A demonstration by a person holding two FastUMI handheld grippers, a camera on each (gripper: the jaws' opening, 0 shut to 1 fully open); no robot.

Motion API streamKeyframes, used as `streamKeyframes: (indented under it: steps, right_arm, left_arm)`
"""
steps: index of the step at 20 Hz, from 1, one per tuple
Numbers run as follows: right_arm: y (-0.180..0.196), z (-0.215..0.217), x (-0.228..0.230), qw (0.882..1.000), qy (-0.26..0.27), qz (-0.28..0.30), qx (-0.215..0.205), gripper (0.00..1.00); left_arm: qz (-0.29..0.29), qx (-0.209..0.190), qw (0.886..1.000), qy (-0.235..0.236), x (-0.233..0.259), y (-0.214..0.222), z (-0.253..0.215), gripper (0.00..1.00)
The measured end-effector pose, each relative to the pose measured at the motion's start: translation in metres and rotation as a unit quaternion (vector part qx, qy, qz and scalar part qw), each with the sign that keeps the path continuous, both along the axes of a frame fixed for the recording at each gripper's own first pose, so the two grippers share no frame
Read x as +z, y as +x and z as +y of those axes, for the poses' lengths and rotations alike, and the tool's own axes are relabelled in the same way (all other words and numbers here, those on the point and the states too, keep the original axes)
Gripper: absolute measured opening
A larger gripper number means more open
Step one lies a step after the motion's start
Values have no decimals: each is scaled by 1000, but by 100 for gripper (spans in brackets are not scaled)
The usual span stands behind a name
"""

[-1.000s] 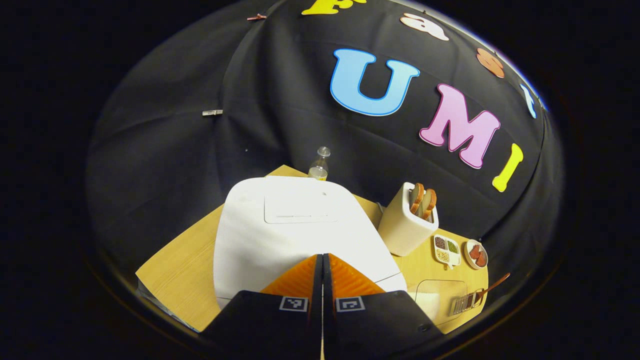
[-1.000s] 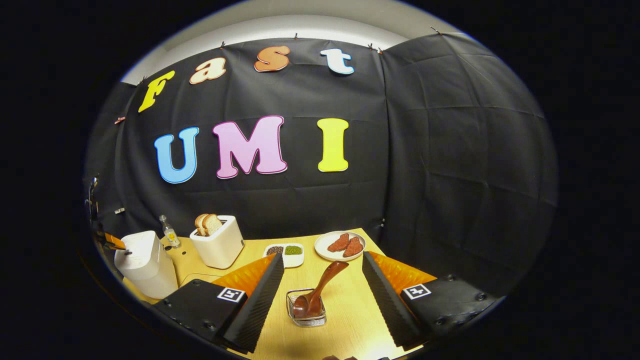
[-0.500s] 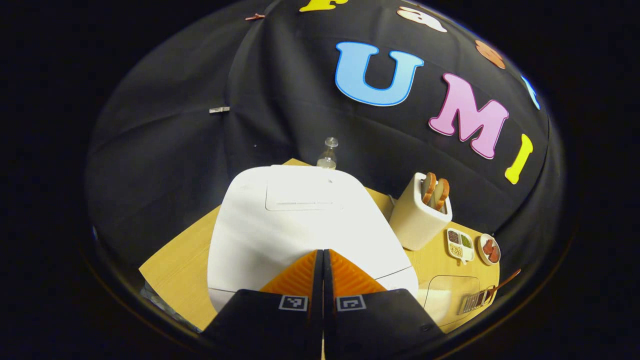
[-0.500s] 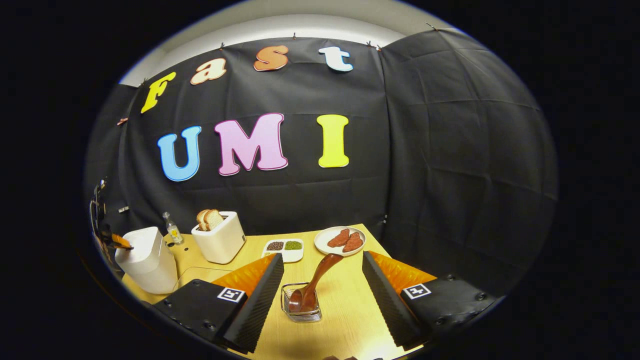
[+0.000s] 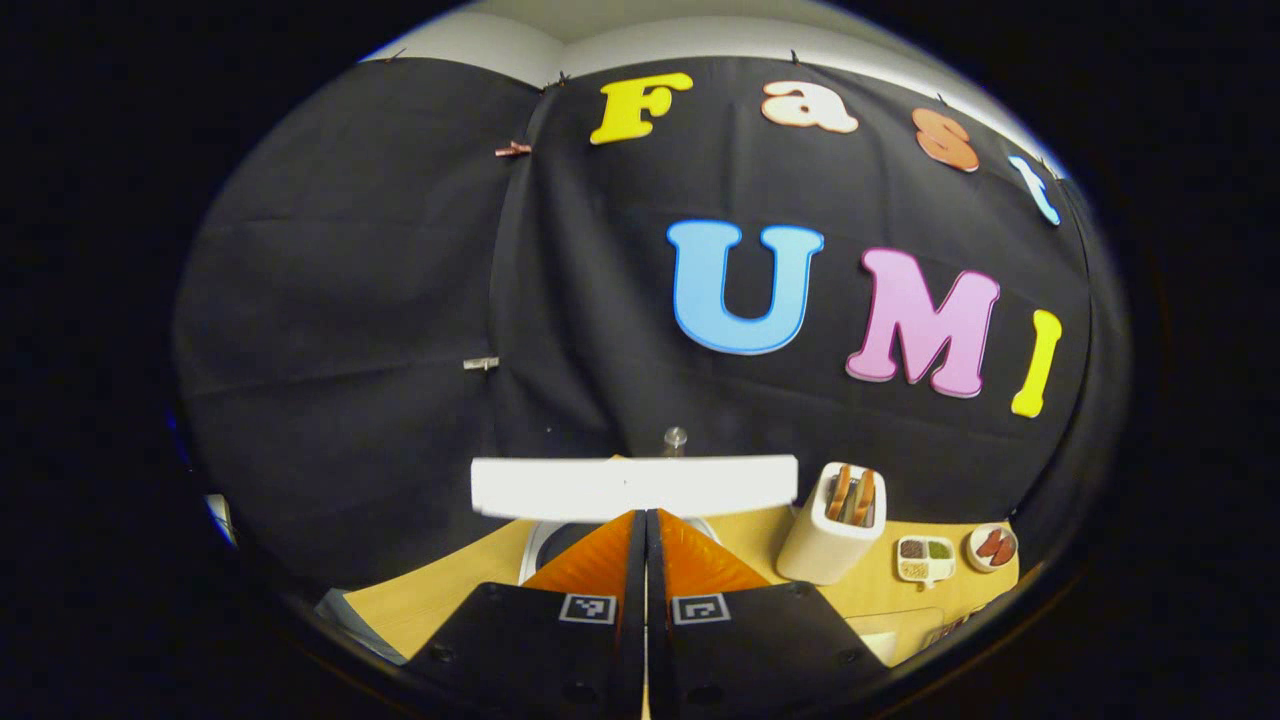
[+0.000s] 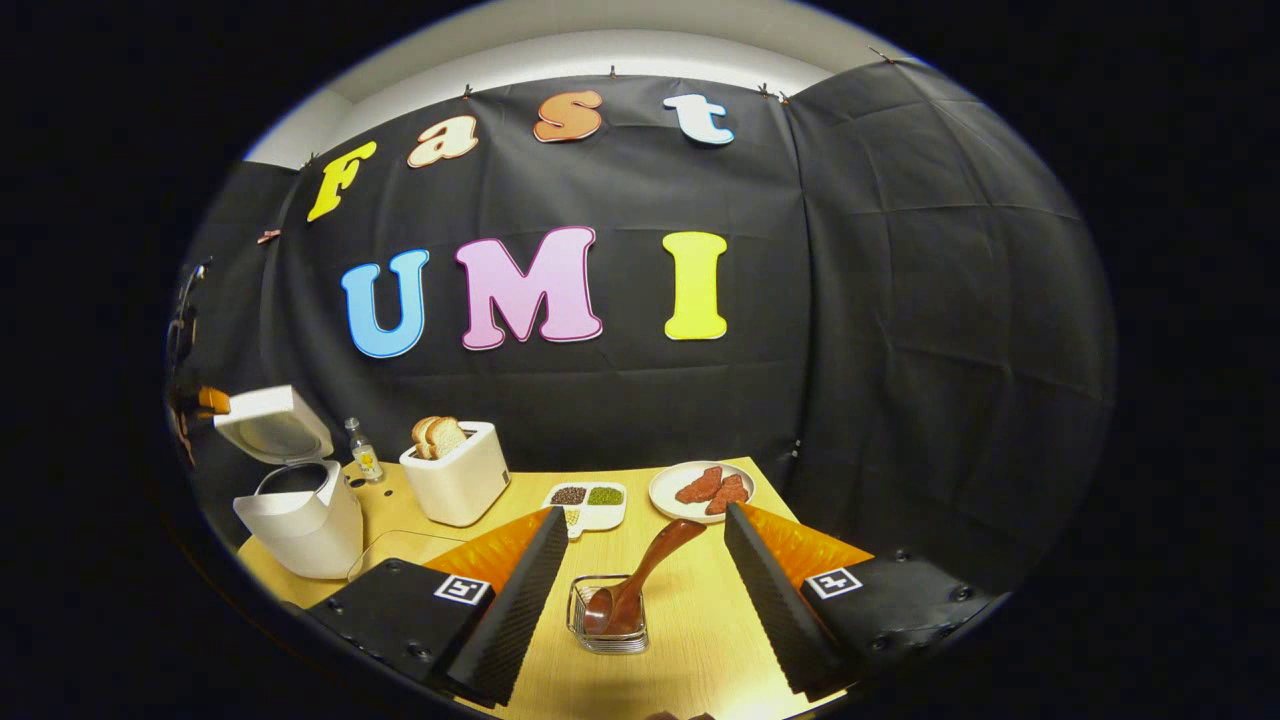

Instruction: Close the left gripper, press the button to open the rice cooker; take a wooden spoon from the chopstick holder with the right hand, scoop a spoonful of rice and pour it into the rice cooker, then put the wooden spoon back into the chopstick holder.

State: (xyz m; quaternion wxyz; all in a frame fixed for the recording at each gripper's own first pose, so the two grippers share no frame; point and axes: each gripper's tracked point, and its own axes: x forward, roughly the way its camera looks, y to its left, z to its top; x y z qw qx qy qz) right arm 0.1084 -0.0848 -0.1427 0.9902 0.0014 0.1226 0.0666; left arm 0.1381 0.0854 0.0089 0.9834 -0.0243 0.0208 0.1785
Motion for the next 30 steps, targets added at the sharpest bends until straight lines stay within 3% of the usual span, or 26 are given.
streamKeyframes:
  steps: [7, 10, 12, 14, 17, 22, 26, 30]
  right_arm:
    - [17, -2, -22, 1000, 15, 23, 6, 98]
    - [23, -3, -41, 998, 26, 49, 0, 99]
    - [25, -1, -56, 996, 41, 79, -1, 98]
    - [28, 3, -69, 993, 58, 104, -4, 98]
    - [33, 1, -88, 990, 59, 128, -16, 99]
    - [57, -5, -109, 987, 55, 144, -34, 99]
    - [79, -7, -144, 979, 64, 187, -52, 99]
    - [94, 4, -171, 973, 74, 213, -44, 99]
  left_arm:
    - [-7, -19, 1000, -15, -6, -58, -40, 9]
    - [2, -27, 1000, -2, -15, -74, -51, 17]
    - [8, -38, 999, 4, -23, -79, -61, 29]
    - [12, -63, 998, 2, -30, -81, -75, 50]
    - [16, -81, 997, 11, -38, -81, -88, 97]
    - [49, -95, 994, 6, -66, -80, -104, 96]
    - [72, -92, 993, 10, -85, -86, -104, 95]
    - [85, -84, 993, -17, -104, -99, -99, 96]
